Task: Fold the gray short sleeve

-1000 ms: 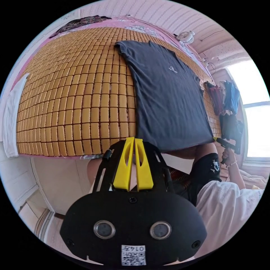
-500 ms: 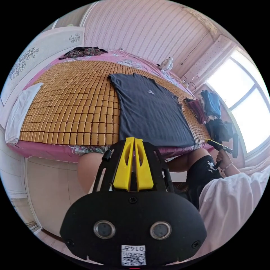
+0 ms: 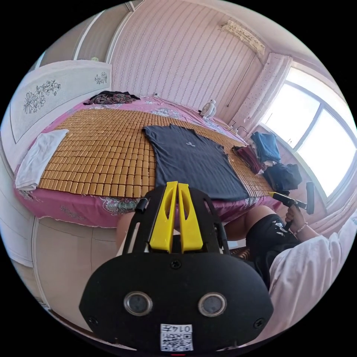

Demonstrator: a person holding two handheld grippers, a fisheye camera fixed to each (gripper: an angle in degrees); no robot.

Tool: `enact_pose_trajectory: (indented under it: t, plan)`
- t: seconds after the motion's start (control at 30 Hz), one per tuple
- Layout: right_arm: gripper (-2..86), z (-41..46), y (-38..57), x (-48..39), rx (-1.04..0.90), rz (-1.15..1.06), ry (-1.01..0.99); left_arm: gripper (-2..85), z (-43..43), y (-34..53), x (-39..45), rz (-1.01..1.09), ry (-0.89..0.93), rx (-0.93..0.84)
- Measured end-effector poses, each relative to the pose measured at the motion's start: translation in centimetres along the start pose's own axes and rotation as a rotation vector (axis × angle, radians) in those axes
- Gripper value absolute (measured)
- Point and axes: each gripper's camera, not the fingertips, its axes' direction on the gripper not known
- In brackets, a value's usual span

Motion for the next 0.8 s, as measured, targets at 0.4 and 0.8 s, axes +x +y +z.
enact_pose_trajectory:
  t: [0.4,0.8]
  plan:
    - [5.2,0.1,-2.5,0.2,0.068,-0.036,0.001,-0.3,1.6,-3.9,-3.5,0.004,-0.055,0.003]
    - [7.6,18.6,-24.7,9.5,-0.105,-0.057,0.123,4.9,19.8,-20.4,-9.4,0.000,-0.068,-0.061]
